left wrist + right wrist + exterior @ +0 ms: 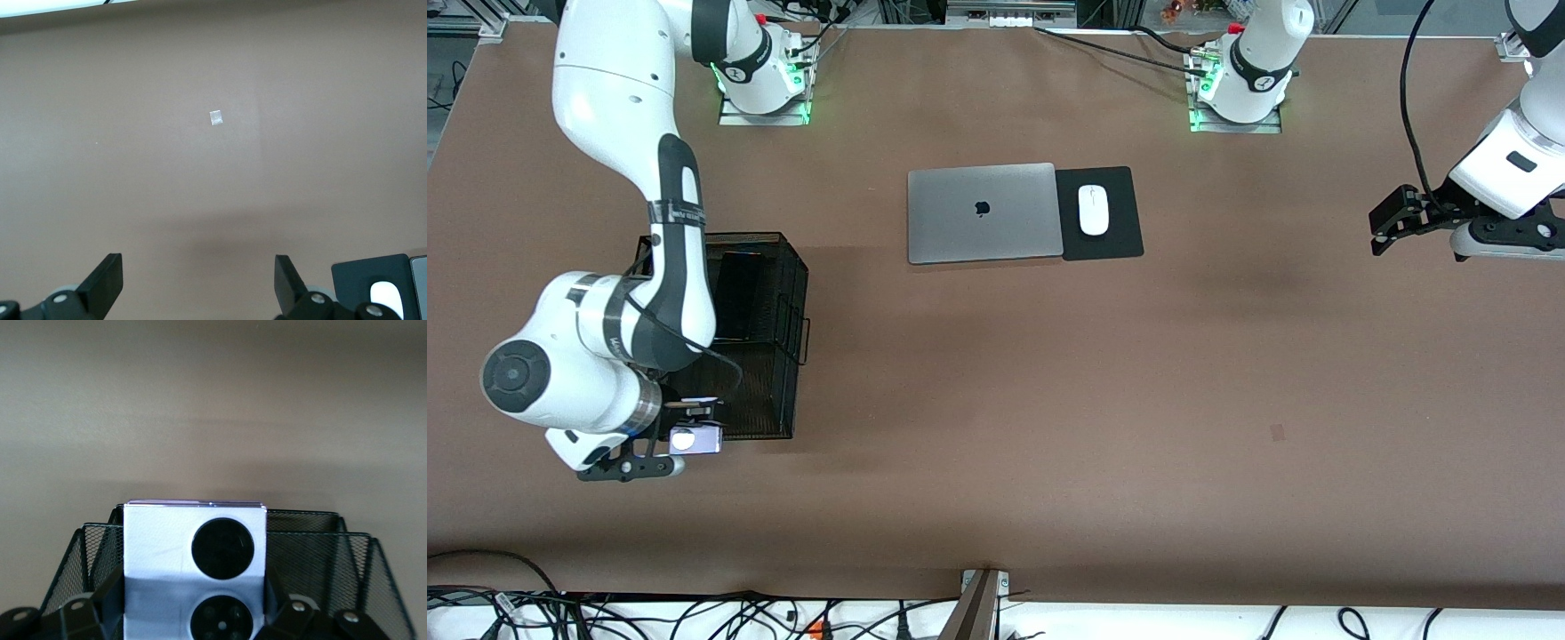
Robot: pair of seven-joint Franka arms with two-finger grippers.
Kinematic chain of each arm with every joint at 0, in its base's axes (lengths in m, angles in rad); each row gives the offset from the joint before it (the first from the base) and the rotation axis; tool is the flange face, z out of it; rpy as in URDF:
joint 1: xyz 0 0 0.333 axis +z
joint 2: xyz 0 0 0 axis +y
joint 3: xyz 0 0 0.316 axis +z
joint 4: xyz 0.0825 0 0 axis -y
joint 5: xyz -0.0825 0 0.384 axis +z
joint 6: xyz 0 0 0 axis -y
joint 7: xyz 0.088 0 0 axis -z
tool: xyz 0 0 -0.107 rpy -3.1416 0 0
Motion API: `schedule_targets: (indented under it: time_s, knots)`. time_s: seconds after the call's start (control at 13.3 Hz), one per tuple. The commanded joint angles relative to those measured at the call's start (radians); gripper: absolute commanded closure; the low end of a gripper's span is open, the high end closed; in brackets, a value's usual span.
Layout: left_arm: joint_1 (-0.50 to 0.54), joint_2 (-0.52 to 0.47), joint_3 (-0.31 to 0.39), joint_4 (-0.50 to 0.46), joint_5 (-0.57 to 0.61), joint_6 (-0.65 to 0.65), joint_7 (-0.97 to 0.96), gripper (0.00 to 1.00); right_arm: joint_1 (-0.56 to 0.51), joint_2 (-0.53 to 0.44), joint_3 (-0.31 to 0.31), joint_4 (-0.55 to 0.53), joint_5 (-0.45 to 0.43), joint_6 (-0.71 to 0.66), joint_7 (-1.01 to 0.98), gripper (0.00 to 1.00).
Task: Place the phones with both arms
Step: 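Carry the white phone to the organizer and lower it into the back pocket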
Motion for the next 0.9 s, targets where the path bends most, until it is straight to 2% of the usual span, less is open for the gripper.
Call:
schedule_targets:
  time_s: [0.0,0.53,0.83]
  knots:
    - [0.000,-0.008,-0.001,0.011,-0.020,-0.021,0.011,0.00,0.003,-0.015,0.014,-0.073,0.018,0.050,0.006,1.00]
    - [0.000,-0.010,-0.005,0.011,-0.020,-0.021,0.009,0.00,0.009,-0.029,0.021,-0.155,0.015,0.032,-0.015,1.00]
    - [0.001,-0.010,-0.005,0.011,-0.020,-0.021,-0.016,0.00,0.010,-0.046,0.016,-0.153,0.000,-0.054,-0.014,1.00]
